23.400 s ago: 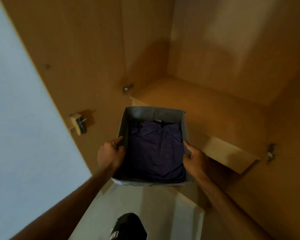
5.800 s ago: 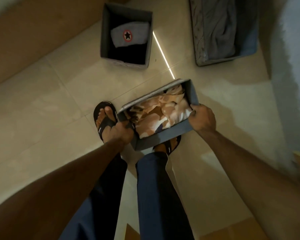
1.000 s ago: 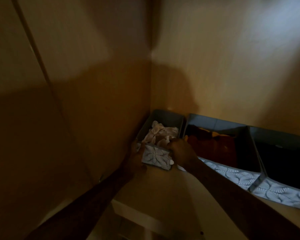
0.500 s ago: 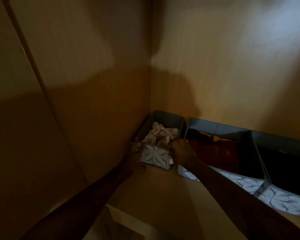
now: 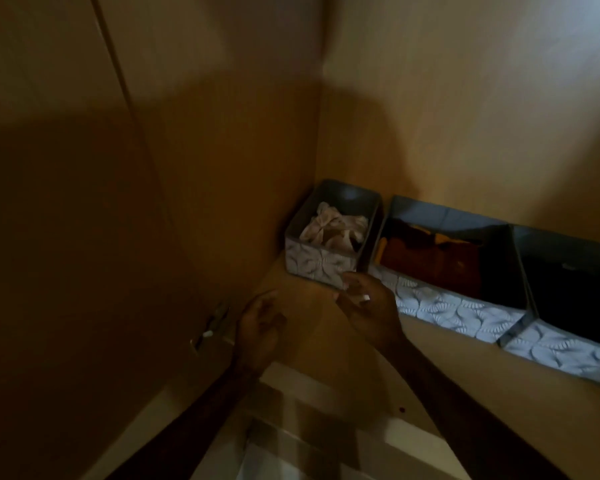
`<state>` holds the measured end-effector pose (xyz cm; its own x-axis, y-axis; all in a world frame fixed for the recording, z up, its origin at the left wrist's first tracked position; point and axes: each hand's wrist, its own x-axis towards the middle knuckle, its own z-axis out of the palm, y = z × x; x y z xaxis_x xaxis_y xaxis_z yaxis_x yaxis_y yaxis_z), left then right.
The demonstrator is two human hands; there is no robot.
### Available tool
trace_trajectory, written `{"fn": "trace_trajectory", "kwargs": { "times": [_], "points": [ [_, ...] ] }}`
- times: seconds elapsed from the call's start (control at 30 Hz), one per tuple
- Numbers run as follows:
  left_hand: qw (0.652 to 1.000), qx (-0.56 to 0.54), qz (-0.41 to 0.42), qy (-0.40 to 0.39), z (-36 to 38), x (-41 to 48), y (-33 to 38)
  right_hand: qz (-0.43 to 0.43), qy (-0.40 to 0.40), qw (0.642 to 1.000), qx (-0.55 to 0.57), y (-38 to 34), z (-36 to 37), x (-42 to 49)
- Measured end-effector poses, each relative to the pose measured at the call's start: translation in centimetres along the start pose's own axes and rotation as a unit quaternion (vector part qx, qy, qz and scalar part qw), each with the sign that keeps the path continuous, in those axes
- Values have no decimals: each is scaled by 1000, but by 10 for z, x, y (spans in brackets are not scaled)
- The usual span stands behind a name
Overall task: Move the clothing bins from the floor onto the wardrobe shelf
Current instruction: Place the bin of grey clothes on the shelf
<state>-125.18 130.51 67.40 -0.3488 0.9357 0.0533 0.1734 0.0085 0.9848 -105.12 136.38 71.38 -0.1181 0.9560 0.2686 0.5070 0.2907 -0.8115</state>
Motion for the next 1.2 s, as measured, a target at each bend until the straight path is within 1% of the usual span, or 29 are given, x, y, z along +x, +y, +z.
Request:
{"fn": "trace_trajectory", "kwargs": {
  "times": [0.13,0.23,0.4,0.43,0.5,0.57,0.6,0.63,0.7,0.83,0.93,1.0,1.13,1.2],
  "points": [
    [997,-64,-44,22,-24,-62,-18,91,-47,992,73,-1,14,-70],
    [990,-94,-104,33,-38,-110,-33,108,-107,983,98,3,23,-115],
    [986,-11,-136,99,-58,-212,-49,103,-224,961,127,10,30,-180],
    [982,7,-148,113,-61,-231,-55,106,-246,954,134,13,32,-190],
    [969,24,-184,165,-66,-276,-66,87,-298,941,132,18,36,-211],
    [951,17,-212,225,-64,-318,-71,72,-335,931,125,23,41,-228],
    [940,11,-223,259,-61,-340,-73,68,-360,922,128,22,44,-237],
    [922,-6,-238,305,-58,-376,-71,62,-399,906,125,21,47,-257],
    [910,-35,-241,335,-52,-406,-69,57,-424,896,118,22,53,-274],
    [869,-61,-269,411,-47,-499,-66,13,-518,851,89,9,61,-341],
    [821,-71,-282,492,-47,-571,-63,-36,-600,796,67,-15,71,-398],
    [778,-77,-289,553,-51,-623,-62,-65,-651,754,58,-36,82,-442],
    [711,-89,-291,634,-61,-711,-65,-120,-713,689,42,-77,107,-520],
    [685,-97,-290,661,-66,-746,-64,-150,-733,663,33,-94,116,-554]
  ]
}}
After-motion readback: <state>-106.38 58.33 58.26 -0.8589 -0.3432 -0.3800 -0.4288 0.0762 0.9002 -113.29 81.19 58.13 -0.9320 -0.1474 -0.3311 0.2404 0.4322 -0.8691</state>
